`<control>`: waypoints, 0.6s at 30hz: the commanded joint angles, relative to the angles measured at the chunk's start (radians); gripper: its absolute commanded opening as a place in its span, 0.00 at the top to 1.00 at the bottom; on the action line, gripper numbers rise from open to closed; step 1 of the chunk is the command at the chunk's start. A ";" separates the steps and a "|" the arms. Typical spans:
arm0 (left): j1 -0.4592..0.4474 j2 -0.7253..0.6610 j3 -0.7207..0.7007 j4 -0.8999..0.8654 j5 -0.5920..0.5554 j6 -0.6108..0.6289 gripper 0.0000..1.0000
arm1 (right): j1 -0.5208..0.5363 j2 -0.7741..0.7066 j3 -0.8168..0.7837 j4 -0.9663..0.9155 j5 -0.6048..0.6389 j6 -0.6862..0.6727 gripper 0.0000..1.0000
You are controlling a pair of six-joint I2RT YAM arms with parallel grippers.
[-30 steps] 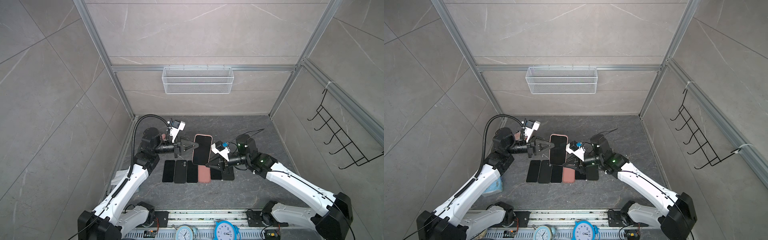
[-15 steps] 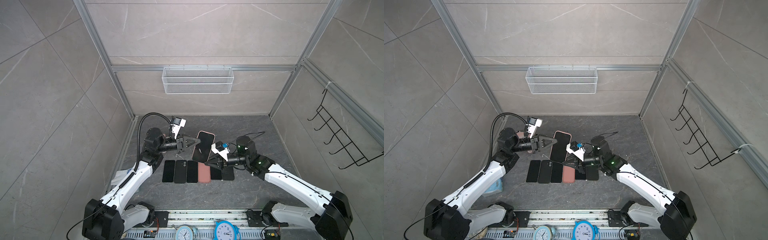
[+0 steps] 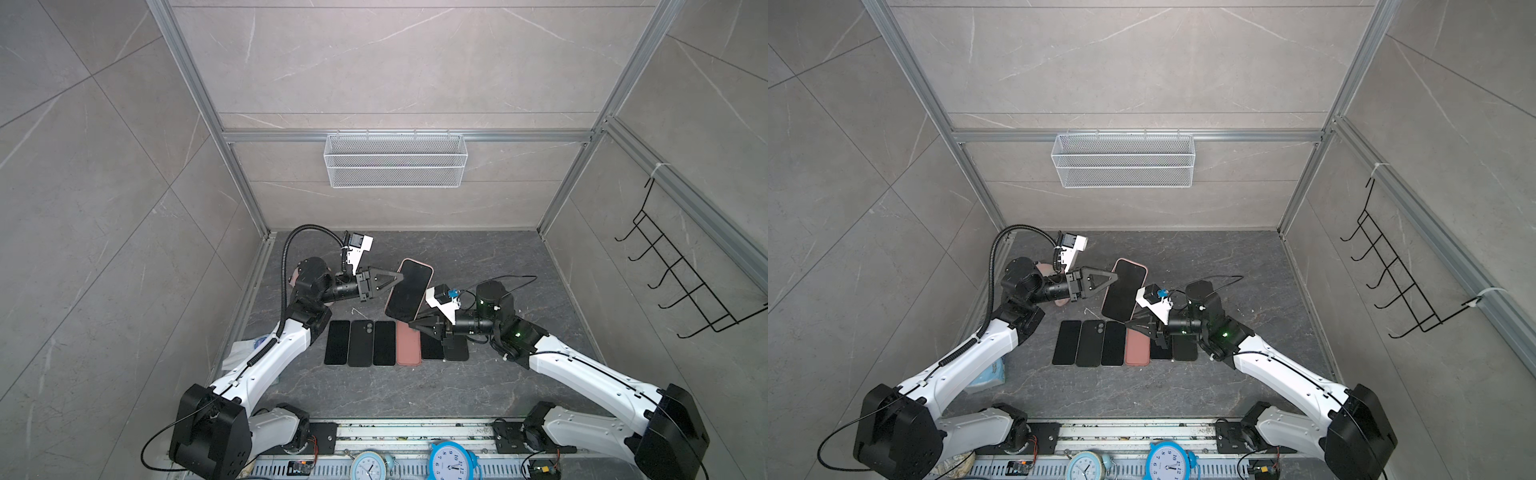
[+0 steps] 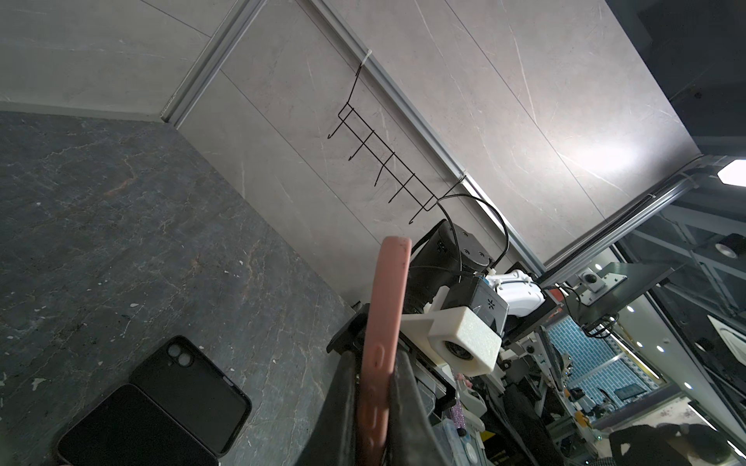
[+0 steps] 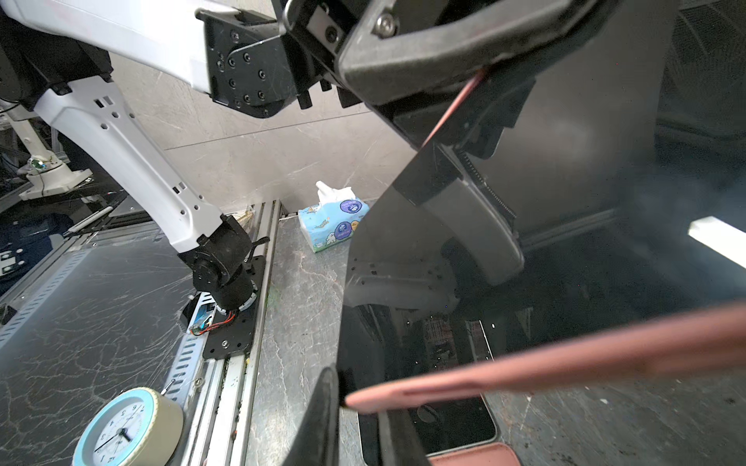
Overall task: Take the phone out of the phone case
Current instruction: Remove the phone case from the phone.
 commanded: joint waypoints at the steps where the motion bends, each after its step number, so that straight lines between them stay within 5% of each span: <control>1: -0.025 0.012 0.004 -0.067 -0.083 -0.175 1.00 | 0.015 -0.018 -0.016 0.163 0.126 -0.086 0.92; 18: -0.031 0.031 0.002 -0.045 -0.081 -0.215 1.00 | 0.017 -0.035 -0.087 0.242 0.197 -0.052 0.74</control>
